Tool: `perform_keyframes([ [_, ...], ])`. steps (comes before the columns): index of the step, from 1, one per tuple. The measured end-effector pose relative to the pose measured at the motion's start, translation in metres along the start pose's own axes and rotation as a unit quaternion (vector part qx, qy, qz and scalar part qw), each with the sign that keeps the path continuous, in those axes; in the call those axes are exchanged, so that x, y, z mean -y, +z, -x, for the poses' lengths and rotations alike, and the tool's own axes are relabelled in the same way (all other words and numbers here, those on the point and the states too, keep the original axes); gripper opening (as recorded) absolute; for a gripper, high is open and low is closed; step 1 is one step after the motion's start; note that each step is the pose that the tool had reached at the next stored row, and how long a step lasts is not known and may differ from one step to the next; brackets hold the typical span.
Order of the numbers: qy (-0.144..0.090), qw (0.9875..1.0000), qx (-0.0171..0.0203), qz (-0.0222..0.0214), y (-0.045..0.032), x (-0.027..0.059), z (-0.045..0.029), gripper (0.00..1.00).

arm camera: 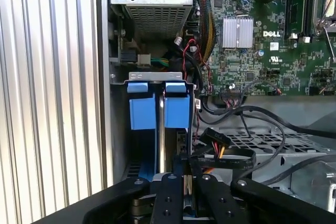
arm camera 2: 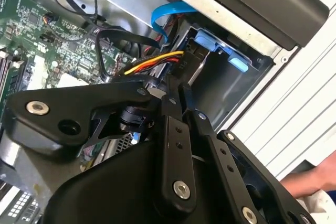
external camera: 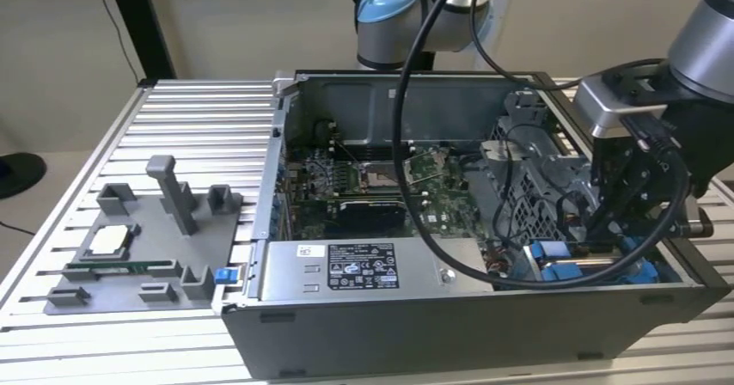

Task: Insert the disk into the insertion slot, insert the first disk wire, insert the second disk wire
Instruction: 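Insert the second disk wire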

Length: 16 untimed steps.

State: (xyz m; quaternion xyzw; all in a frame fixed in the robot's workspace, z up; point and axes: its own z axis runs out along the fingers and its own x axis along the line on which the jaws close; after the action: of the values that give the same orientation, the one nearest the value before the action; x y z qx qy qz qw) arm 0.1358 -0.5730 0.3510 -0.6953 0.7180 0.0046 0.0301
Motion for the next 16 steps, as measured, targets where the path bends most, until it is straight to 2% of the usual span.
perform_keyframes([
  [10,0.000,1.0000,-0.0001,-0.0003,0.0029,-0.0001,-0.0002,0.00],
  [16,0.000,1.0000,0.0001,-0.0037,0.0041,-0.0001,0.0004,0.00],
])
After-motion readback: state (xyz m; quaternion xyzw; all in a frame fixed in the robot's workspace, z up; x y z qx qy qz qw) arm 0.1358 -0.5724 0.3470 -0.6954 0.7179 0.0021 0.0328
